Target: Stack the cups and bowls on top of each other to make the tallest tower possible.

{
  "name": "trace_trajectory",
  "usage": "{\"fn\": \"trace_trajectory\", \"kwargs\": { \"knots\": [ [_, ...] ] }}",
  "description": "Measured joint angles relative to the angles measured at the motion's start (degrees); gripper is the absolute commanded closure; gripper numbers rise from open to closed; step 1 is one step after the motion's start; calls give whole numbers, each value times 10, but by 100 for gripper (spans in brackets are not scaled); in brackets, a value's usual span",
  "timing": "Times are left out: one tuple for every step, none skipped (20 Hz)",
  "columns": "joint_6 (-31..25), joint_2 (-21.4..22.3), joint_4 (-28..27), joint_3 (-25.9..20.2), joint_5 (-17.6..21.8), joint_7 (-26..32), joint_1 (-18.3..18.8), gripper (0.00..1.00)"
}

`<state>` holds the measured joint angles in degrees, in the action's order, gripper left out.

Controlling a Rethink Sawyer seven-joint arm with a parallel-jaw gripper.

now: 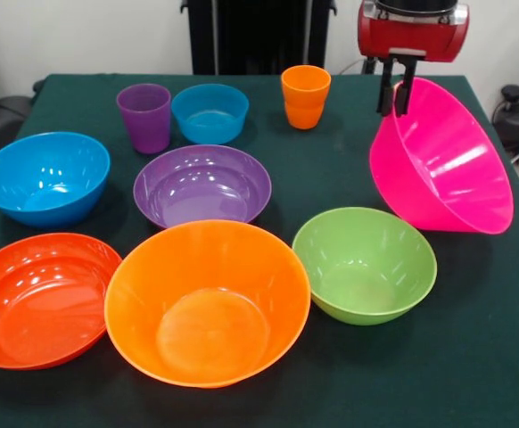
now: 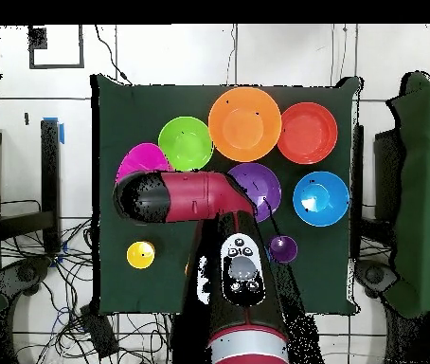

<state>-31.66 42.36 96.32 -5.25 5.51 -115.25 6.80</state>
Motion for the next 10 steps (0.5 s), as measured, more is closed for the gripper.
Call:
{"fn": "trace_trajectory", "kwargs": {
  "knots": [
    [0, 0, 4, 0, 0, 0, 0, 100],
    [0, 0, 7, 0, 0, 0, 0, 100],
    [0, 0, 12, -1, 0, 0, 1, 100],
    [0, 0, 17, -1, 0, 0, 1, 100],
    [0, 0, 20, -1, 0, 0, 2, 100],
    [0, 0, 25, -2, 0, 0, 3, 100],
    [2, 0, 34, -2, 0, 0, 5, 100],
    [3, 0, 39, -3, 0, 0, 7, 100],
    [5, 0, 44, -4, 0, 0, 9, 100],
    [6, 0, 48, -4, 0, 0, 11, 100]
  ]
}}
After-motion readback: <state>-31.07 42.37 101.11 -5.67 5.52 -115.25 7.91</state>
